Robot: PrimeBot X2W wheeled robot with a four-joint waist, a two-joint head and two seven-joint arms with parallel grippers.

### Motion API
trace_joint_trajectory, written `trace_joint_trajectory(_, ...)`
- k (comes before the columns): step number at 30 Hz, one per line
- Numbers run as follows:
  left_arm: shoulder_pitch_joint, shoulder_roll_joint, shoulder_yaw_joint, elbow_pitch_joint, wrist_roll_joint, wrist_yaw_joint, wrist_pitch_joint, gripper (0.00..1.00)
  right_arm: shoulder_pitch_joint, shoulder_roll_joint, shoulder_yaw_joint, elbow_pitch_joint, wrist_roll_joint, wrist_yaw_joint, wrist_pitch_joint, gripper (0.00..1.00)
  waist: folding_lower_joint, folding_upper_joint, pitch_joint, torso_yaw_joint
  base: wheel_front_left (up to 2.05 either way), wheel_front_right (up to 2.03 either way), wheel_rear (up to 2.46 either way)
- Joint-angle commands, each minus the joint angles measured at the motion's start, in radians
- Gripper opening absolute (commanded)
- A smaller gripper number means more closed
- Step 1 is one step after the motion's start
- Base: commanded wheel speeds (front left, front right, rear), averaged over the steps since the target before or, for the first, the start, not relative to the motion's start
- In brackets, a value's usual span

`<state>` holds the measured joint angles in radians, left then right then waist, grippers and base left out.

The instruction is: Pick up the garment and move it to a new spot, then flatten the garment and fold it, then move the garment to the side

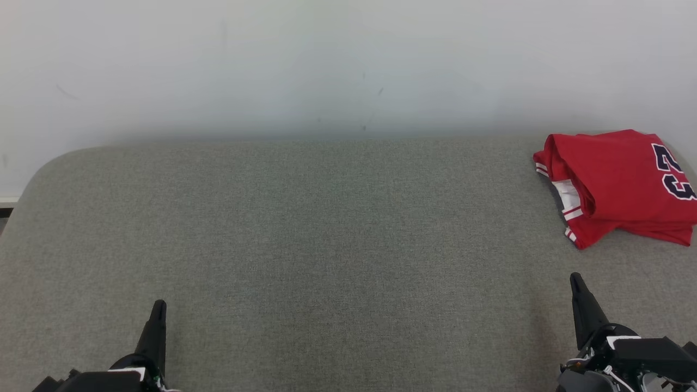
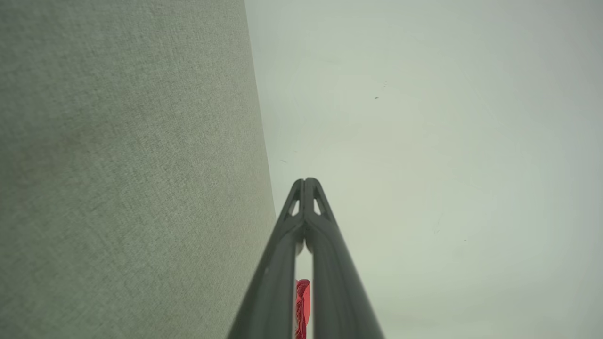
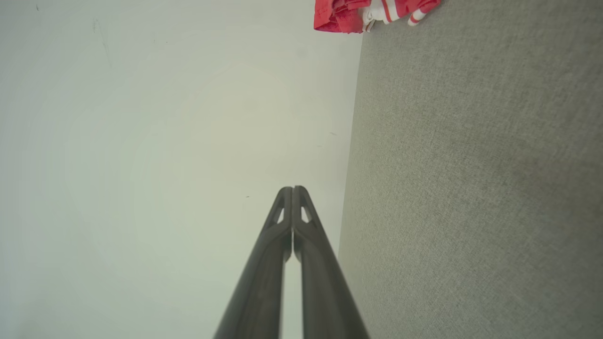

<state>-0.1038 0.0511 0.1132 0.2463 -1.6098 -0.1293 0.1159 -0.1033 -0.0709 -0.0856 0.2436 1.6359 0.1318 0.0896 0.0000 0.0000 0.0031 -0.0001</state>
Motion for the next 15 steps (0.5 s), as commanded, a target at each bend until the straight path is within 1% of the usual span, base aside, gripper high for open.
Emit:
trace_joint_trajectory(1, -0.011, -0.002, 0.003, 0.000, -0.005, -0.003, 0.001, 0.00, -0.007, 0.001, -0.002, 0.001, -0.001, -0.002, 0.006, 0.00, 0.0000, 0.0000, 0.000, 0.000, 0.00, 0.00, 0.00)
trace_joint_trajectory(15, -0.011, -0.002, 0.003, 0.000, -0.005, -0.003, 0.001, 0.00, -0.008, 0.004, -0.007, 0.001, -0.006, -0.002, 0.007, 0.00, 0.0000, 0.0000, 0.000, 0.000, 0.00, 0.00, 0.00)
